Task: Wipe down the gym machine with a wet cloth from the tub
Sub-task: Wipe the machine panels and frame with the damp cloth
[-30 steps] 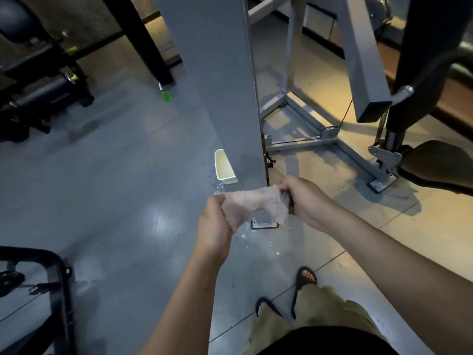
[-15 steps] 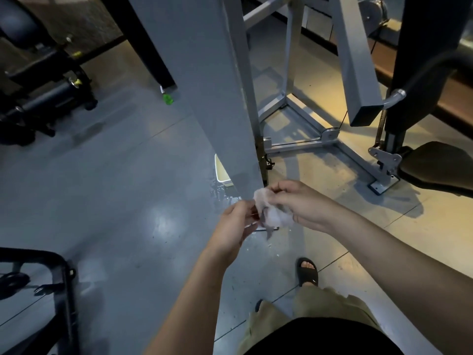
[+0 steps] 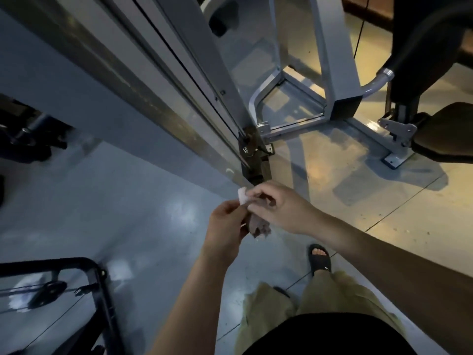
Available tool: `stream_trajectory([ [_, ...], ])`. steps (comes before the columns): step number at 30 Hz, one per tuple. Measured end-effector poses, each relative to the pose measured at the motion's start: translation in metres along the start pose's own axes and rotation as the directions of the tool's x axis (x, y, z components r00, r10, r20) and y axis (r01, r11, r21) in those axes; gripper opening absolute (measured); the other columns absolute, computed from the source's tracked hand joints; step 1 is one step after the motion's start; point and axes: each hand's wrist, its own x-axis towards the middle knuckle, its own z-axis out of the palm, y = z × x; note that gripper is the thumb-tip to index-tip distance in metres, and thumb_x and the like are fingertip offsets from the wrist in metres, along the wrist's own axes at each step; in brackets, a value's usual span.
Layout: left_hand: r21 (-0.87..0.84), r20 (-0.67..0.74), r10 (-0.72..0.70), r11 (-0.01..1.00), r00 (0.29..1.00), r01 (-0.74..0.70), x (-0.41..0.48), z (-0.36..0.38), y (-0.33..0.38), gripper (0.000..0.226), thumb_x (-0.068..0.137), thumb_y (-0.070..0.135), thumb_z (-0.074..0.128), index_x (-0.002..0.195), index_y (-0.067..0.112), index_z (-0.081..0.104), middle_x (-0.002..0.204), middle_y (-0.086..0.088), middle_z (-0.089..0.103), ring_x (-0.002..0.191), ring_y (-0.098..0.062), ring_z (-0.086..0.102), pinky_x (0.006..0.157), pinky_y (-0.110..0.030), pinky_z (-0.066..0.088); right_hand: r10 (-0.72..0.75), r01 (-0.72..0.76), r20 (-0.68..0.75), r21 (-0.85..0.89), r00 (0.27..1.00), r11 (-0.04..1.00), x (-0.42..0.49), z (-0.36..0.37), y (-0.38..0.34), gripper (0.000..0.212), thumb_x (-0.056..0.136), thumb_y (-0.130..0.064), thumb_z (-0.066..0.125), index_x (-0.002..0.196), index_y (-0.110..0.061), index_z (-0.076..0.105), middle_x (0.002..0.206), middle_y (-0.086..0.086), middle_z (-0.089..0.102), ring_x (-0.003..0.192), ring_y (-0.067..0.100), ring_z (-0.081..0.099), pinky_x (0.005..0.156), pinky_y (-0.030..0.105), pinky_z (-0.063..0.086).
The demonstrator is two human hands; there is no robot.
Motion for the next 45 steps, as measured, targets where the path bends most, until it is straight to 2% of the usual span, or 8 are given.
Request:
stream_trajectory([
  [5, -0.231, 0.102, -0.076, 0.968, 0.992, 0.097, 0.01, 0.013, 0.008, 0.032, 0.103, 0.013, 0.045, 0.111, -0.006, 0.07, 0.108, -0.024, 0.073, 0.098, -0.033, 0.071, 0.095, -0.044, 0.056, 0.058, -0.046, -0.023, 0.361, 0.998, 0.932, 0.007, 0.01, 0.029, 0.036, 0.101, -0.033, 0.064, 0.137, -0.037, 0.061, 0.121, -0.007, 0.073, 0.101, 0.007, 0.071, 0.084, 0.027, 0.061],
  [14, 0.321, -0.372, 0.232, 0.941, 0.899, -0.11, 0.046, -0.024, 0.009, 0.011, 0.098, 0.019, 0.062, 0.108, 0.022, 0.059, 0.103, 0.002, 0.065, 0.092, -0.004, 0.068, 0.092, -0.042, 0.059, 0.278, -0.16, -0.328, 0.346, 0.903, 0.925, 0.065, 0.025, 0.067, 0.037, 0.11, -0.02, 0.042, 0.144, -0.017, 0.057, 0.133, -0.013, 0.059, 0.113, -0.006, 0.054, 0.091, 0.002, 0.037],
  [18, 0.379, -0.455, 0.366, 0.905, 0.812, -0.195, 0.052, -0.035, 0.017, 0.057, 0.095, 0.033, 0.071, 0.141, 0.022, 0.04, 0.136, 0.01, 0.051, 0.118, -0.002, 0.06, 0.078, -0.017, 0.052, 0.28, -0.194, -0.331, 0.271, 0.901, 0.943, 0.098, 0.048, 0.073, 0.042, 0.11, -0.015, 0.039, 0.151, -0.017, 0.049, 0.144, -0.004, 0.058, 0.128, 0.01, 0.053, 0.096, 0.005, 0.033],
  [24, 0.393, -0.498, 0.465, 0.874, 0.732, -0.288, 0.066, -0.04, 0.031, 0.043, 0.092, 0.037, 0.075, 0.124, 0.024, 0.049, 0.128, 0.004, 0.058, 0.119, -0.007, 0.06, 0.081, -0.01, 0.05, 0.327, -0.245, -0.205, 0.343, 0.922, 0.907, 0.113, 0.088, 0.079, 0.045, 0.108, -0.019, 0.042, 0.15, -0.034, 0.051, 0.083, -0.015, 0.058, 0.06, -0.002, 0.05, 0.065, 0.026, 0.041],
  [30, 0.432, -0.522, 0.497, 0.855, 0.693, -0.287, 0.077, -0.048, 0.035, 0.042, 0.087, 0.03, 0.08, 0.11, 0.017, 0.048, 0.118, -0.006, 0.061, 0.112, -0.014, 0.06, 0.076, -0.002, 0.043, 0.221, -0.131, -0.211, 0.374, 0.952, 0.918, 0.104, 0.081, 0.059, 0.049, 0.108, -0.01, 0.047, 0.153, -0.027, 0.045, 0.104, -0.02, 0.067, 0.07, -0.003, 0.062, 0.075, 0.025, 0.058],
  [34, 0.447, -0.532, 0.501, 0.851, 0.682, -0.276, 0.08, -0.049, 0.033, 0.043, 0.087, 0.029, 0.08, 0.11, 0.014, 0.047, 0.119, -0.009, 0.06, 0.11, -0.016, 0.059, 0.076, -0.002, 0.041, 0.288, -0.174, -0.228, 0.418, 0.93, 0.892, 0.113, 0.079, 0.047, 0.045, 0.106, -0.007, 0.047, 0.15, -0.014, 0.05, 0.144, -0.002, 0.059, 0.13, 0.009, 0.057, 0.12, 0.04, 0.038],
  [40, 0.461, -0.528, 0.502, 0.847, 0.685, -0.265, 0.083, -0.048, 0.032, 0.045, 0.087, 0.03, 0.08, 0.108, 0.017, 0.043, 0.118, -0.01, 0.059, 0.107, -0.015, 0.058, 0.085, -0.015, 0.042, 0.157, -0.083, -0.19, 0.349, 0.969, 0.934, 0.104, 0.073, 0.051, 0.053, 0.106, -0.004, 0.048, 0.155, -0.022, 0.043, 0.151, 0.005, 0.054, 0.072, 0.002, 0.067, 0.088, 0.029, 0.057],
  [45, 0.459, -0.527, 0.496, 0.85, 0.691, -0.259, 0.085, -0.052, 0.031, 0.047, 0.085, 0.031, 0.082, 0.106, 0.018, 0.043, 0.117, -0.011, 0.06, 0.106, -0.016, 0.06, 0.09, -0.023, 0.045, 0.173, -0.068, -0.26, 0.37, 0.95, 0.927, 0.108, 0.073, 0.029, 0.041, 0.109, -0.01, 0.044, 0.149, -0.009, 0.05, 0.135, -0.006, 0.06, 0.12, -0.001, 0.054, 0.105, 0.012, 0.037],
])
